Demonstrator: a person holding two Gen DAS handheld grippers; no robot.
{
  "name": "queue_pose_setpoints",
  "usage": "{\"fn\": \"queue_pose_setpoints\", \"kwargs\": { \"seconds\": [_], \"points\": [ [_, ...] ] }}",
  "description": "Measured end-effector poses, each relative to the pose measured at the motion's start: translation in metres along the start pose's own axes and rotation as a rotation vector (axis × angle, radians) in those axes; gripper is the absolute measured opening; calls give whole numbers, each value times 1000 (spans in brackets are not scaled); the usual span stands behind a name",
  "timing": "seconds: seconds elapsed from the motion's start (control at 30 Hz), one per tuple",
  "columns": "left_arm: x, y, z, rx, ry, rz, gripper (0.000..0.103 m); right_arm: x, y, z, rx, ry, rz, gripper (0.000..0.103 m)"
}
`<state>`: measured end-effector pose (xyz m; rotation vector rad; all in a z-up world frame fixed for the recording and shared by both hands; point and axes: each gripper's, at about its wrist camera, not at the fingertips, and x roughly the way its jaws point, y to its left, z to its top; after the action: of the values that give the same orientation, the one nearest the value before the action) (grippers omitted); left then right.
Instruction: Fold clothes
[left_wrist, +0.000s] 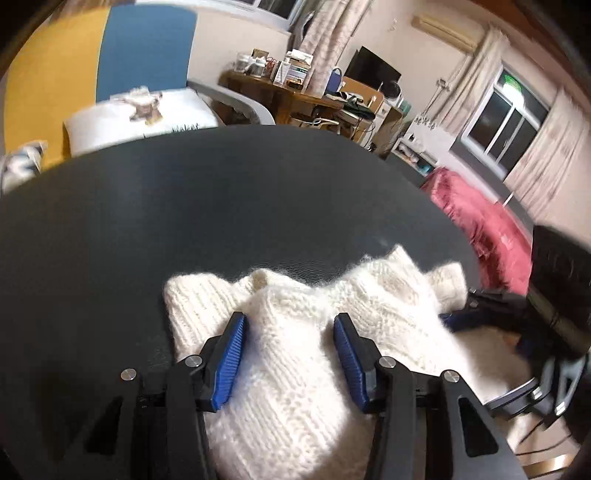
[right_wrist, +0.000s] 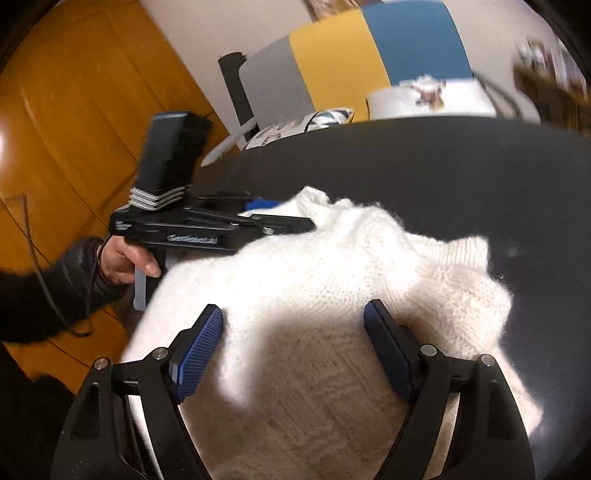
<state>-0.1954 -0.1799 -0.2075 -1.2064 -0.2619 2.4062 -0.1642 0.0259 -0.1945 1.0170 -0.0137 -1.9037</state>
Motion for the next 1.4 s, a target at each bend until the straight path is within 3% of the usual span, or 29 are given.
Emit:
{"fn": "queue_pose_setpoints", "kwargs": {
  "seconds": [0.17,0.23,0.33,0.43,0.53,0.6,0.63,0.67,0.77,0.83,0.9,1.0,1.03,1.27,1.4],
  "points": [
    [-18,8,14,-37,27,58,52,-2,7,-6,-38,-14,-37,81],
    [-46,13,15,-99,-65,83,48,-10,9,-11,-49,-16,-43,81],
    [-93,9,7,-156,-222,46,48,-9,8,-15,-59,-18,-59,81],
    [-104,-14,-4,-106,-218,9,49,-10,14,-10,-61,17,-94,82],
    [-75,-39,-19,-50,-117,-12,50,-23,20,-4,-17,29,-117,82],
    [-42,-48,-30,0,-57,51,51,-21,24,-14,-50,76,-168,83],
    [-38,-58,-34,54,-119,104,52,-19,26,-19,-66,99,-193,84],
    [-36,-63,-34,70,-121,126,52,-18,28,-24,-82,122,-219,84],
    [-44,-67,-25,31,-87,140,52,-26,22,-30,-51,61,-204,84],
    [-57,-74,-25,16,-103,161,51,-44,16,-30,34,27,-155,84],
    [-73,-84,-31,26,-151,155,51,-76,13,-39,93,-46,-51,86],
    [-78,-104,-45,78,-184,120,51,-105,13,-60,117,-55,144,94],
    [-76,-111,-50,102,-184,118,51,-111,15,-69,114,-43,174,94],
    [-46,-149,-56,177,-140,62,51,-113,34,-120,73,80,260,94],
    [-38,-147,-44,153,-121,29,51,-100,27,-120,95,45,312,94]
  ]
}}
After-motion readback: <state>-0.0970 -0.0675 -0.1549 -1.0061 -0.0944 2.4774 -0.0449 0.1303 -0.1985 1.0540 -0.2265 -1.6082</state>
